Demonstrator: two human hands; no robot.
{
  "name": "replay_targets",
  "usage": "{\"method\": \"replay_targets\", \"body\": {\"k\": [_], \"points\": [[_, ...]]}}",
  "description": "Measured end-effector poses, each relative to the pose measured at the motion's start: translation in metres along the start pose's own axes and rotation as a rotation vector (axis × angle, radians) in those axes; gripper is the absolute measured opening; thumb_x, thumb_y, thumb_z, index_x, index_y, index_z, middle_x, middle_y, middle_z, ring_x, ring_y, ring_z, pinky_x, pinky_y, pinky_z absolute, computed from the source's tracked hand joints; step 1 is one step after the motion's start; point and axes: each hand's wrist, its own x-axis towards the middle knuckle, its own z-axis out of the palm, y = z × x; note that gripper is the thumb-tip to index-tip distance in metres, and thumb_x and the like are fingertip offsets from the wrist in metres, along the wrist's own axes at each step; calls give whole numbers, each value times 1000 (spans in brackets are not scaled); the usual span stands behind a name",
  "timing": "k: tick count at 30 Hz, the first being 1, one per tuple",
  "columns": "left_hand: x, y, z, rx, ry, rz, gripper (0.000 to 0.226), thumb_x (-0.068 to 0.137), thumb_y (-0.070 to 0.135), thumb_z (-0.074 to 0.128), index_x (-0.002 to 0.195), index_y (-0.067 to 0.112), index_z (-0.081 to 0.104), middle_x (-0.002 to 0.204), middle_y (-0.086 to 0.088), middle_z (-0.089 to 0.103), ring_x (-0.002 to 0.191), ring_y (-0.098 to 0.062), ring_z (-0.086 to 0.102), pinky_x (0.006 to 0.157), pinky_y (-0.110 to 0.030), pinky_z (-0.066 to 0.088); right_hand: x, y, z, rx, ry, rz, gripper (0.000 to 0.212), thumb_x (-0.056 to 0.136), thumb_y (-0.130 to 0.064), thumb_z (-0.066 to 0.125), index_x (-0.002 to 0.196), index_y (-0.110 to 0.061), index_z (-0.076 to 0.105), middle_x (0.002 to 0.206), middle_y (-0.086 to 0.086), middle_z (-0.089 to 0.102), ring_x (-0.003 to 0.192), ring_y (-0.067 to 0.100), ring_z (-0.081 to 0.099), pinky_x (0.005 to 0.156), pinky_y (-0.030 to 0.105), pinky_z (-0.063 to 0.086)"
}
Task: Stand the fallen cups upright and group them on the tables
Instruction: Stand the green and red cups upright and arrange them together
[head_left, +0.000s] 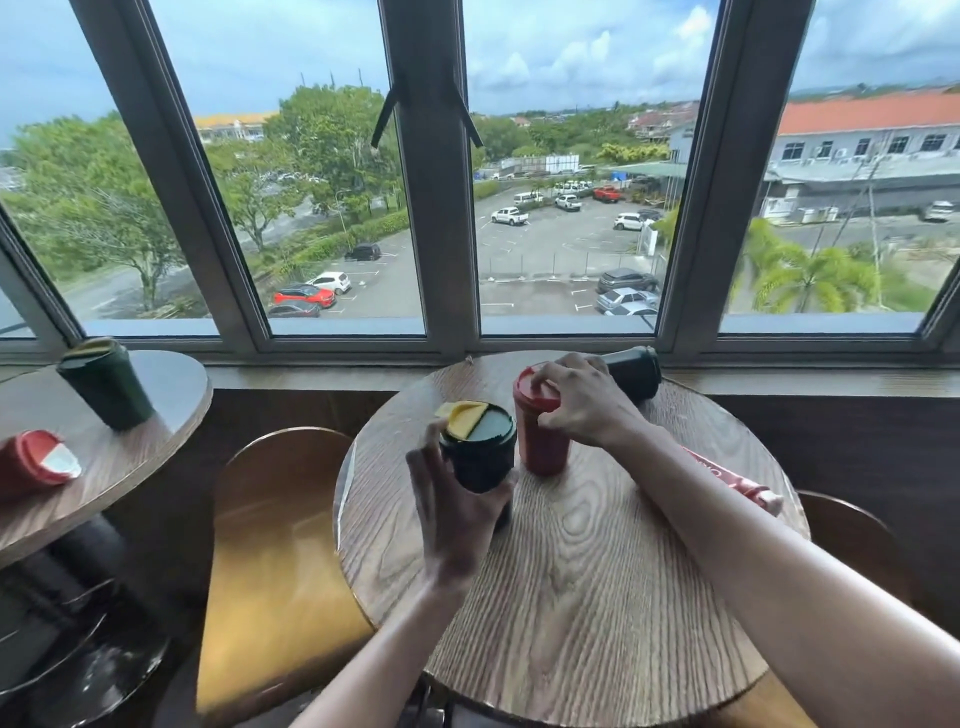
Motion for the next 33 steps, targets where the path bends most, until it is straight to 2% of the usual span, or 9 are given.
{"method": "replay_targets", "body": {"k": [5,8,10,13,18,20,25,30,33], "points": [[-5,4,9,57,-2,-5,121,54,39,92,147,29,16,128,-1,31,126,-23,34,111,-53,36,1,2,-9,-12,-72,-24,57,76,-18,67,132,-24,55,134,6,46,128,32,31,106,39,31],[-6,2,8,13,-87,-128,133,54,40,92,153,30,5,143,-6,33,134,-23,26,119,-43,15,0,4,-7,-4,-58,-29,58,76,-15,66,133,-24,54,135,6,45,128,31,30,106,39,31],[-3,-2,3,-4,-181,-199,134,53,41,92,153,31,4,148,-1,40,134,-26,31,116,-50,23,0,4,-5,-7,-49,-34,58,76,-15,65,133,-23,54,136,6,45,129,32,30,107,38,30],[6,-16,-10,-185,-423,-257,116,51,39,87,146,27,22,127,8,56,121,-9,48,109,-48,37,0,5,-6,-4,-56,-37,58,77,-15,66,133,-23,53,137,6,44,130,32,28,107,39,30],[35,-26,-37,-358,-778,-330,94,50,28,84,135,24,45,127,6,61,117,-6,57,89,-16,48,0,5,-7,-8,-62,-48,58,78,-13,62,134,-22,53,138,7,44,130,32,28,107,37,29],[45,-25,-40,-352,-832,-355,86,53,20,85,131,20,50,123,4,65,117,-11,59,84,-16,50,-1,4,-7,-8,-60,-52,59,78,-10,60,134,-22,52,138,7,44,130,32,28,108,35,27],[38,-21,-28,-279,-704,-298,74,62,6,89,121,31,52,113,11,68,106,-1,62,78,-13,51,-2,6,-7,12,-57,-51,55,76,-6,59,129,-21,55,137,7,46,131,31,27,107,34,28],[15,-16,-10,-210,-494,-285,81,54,28,93,116,28,40,110,2,64,99,-9,63,77,-32,58,-1,8,-7,18,-54,-57,54,75,-5,58,127,-20,55,136,7,47,130,29,28,106,33,28],[6,-11,5,-158,-370,-245,82,51,33,93,108,28,34,114,-2,56,105,-17,59,82,-28,52,-1,8,-6,21,-45,-63,52,76,-6,59,126,-20,56,136,7,47,129,29,29,105,32,29]]}}
